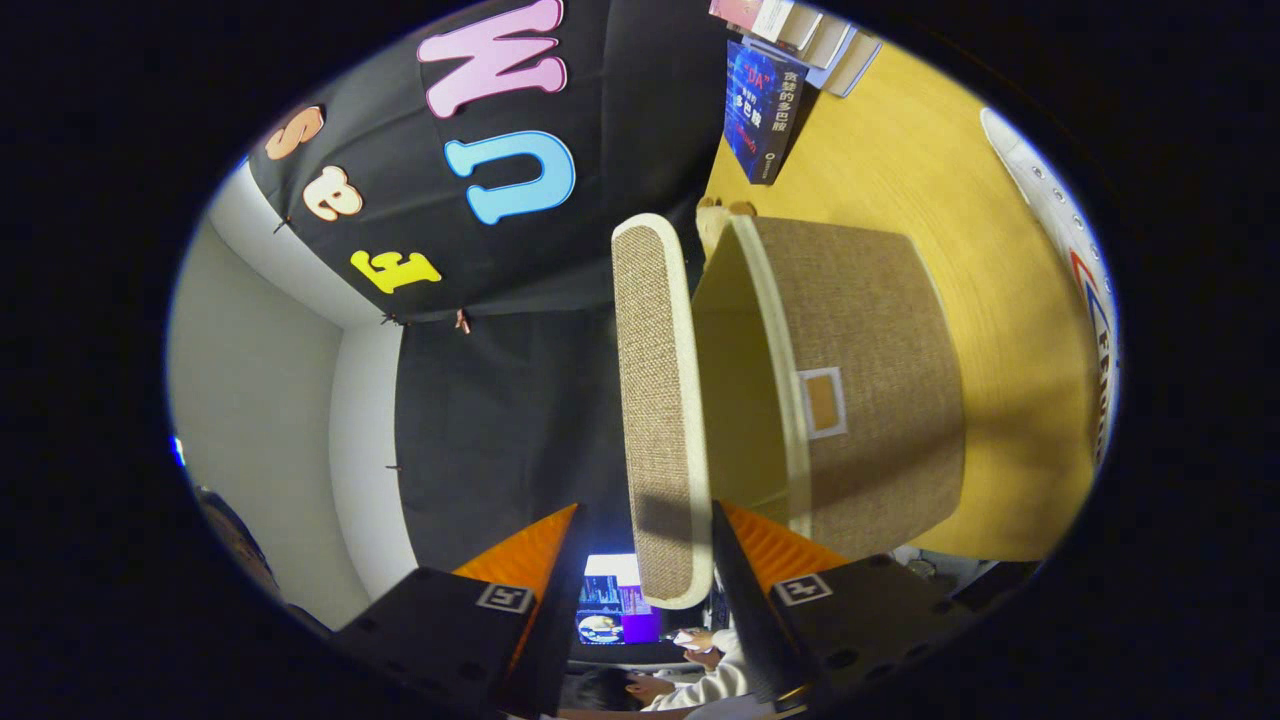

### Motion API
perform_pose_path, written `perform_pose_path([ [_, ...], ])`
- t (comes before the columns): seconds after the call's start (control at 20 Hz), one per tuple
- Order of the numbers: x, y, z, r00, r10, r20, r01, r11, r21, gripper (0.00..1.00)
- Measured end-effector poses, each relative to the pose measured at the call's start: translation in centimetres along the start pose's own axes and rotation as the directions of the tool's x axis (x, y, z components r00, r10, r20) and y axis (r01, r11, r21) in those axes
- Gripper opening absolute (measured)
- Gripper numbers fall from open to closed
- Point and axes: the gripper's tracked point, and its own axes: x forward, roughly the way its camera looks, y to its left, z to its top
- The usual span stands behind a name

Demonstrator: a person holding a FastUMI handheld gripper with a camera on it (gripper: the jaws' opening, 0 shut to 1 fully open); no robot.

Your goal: Open the storage box then place both shoes into the box .Put the left shoe in first, then the right shoe, with the right side of both shoes facing outward in a uniform manner.

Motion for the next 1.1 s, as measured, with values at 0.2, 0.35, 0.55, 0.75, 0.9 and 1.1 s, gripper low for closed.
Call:
perform_pose_path([
  [0.2,1.4,0.5,1.4,0.996,-0.048,0.069,0.048,0.999,0.002,0.26],
  [0.35,2.9,1.9,0.7,0.997,-0.038,0.064,0.035,0.999,0.038,0.08],
  [0.55,3.8,3.6,0.0,0.997,-0.06,0.039,0.061,0.998,-0.026,0.06],
  [0.75,5.9,5.7,-0.3,0.996,-0.083,0.016,0.084,0.993,-0.077,0.05],
  [0.9,8.3,7.4,-0.5,0.995,-0.103,0.002,0.102,0.987,-0.122,0.05],
  [1.1,12.3,9.7,-1.5,0.99,-0.135,-0.03,0.128,0.977,-0.174,0.05],
])
